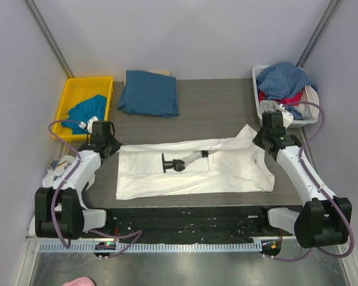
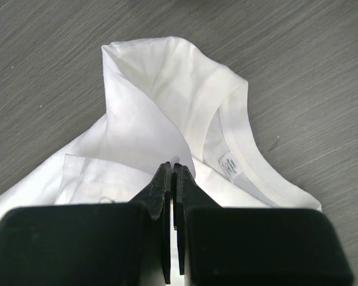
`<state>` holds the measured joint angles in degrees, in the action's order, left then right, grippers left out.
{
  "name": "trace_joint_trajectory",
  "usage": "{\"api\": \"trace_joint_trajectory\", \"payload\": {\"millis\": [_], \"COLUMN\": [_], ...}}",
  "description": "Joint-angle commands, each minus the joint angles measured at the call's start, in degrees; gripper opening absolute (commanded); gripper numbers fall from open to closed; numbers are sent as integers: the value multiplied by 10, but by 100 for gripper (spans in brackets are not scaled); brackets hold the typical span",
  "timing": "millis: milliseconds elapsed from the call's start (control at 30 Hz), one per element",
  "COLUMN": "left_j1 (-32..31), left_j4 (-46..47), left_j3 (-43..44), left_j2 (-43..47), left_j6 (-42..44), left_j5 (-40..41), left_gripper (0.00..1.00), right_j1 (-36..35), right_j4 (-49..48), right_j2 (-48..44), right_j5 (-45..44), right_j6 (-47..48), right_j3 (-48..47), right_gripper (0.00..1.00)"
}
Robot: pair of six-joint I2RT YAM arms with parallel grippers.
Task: Fold and stack the t-shirts
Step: Fold the tshirt
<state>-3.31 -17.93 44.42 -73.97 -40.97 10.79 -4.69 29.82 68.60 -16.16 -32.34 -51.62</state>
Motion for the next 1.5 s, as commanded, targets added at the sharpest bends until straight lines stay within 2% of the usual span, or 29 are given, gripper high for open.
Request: {"api": "trace_joint_trajectory", "payload": {"millis": [0, 233, 1133, 1233, 1300, 1333, 1367, 1433, 1467], "left_j1": [4, 5, 3, 3, 3, 3, 3, 3, 3], "left_j4": [1, -12, -10, -30, -40, -53, -61, -88, -97], "left_j3": [-37, -87, -142, -147, -152, -154, -154, -148, -144], "left_j2": [66, 118, 129, 149, 179, 193, 205, 245, 257], "left_j6": [-23, -23, -38, -47, -53, -55, -57, -61, -63], "left_j5": [-1, 0, -32, -35, -35, -30, -25, -9, -2], "left_gripper": [0, 0, 0, 6, 15, 19, 25, 28, 36], "right_j1": [2, 1, 2, 2, 2, 2, 2, 2, 1], "right_j4": [15, 32, 92, 104, 110, 115, 117, 122, 125], "right_j2": [-51, -80, -119, -127, -136, -149, -155, -167, -177], "right_j5": [-8, -26, -42, -28, -22, -21, -22, -31, -36], "right_j6": [-26, -36, -73, -83, -91, -96, -98, -106, -108], "right_j3": [22, 42, 93, 100, 106, 107, 112, 114, 109], "right_gripper": [1, 1, 1, 1, 11, 19, 31, 41, 50]}}
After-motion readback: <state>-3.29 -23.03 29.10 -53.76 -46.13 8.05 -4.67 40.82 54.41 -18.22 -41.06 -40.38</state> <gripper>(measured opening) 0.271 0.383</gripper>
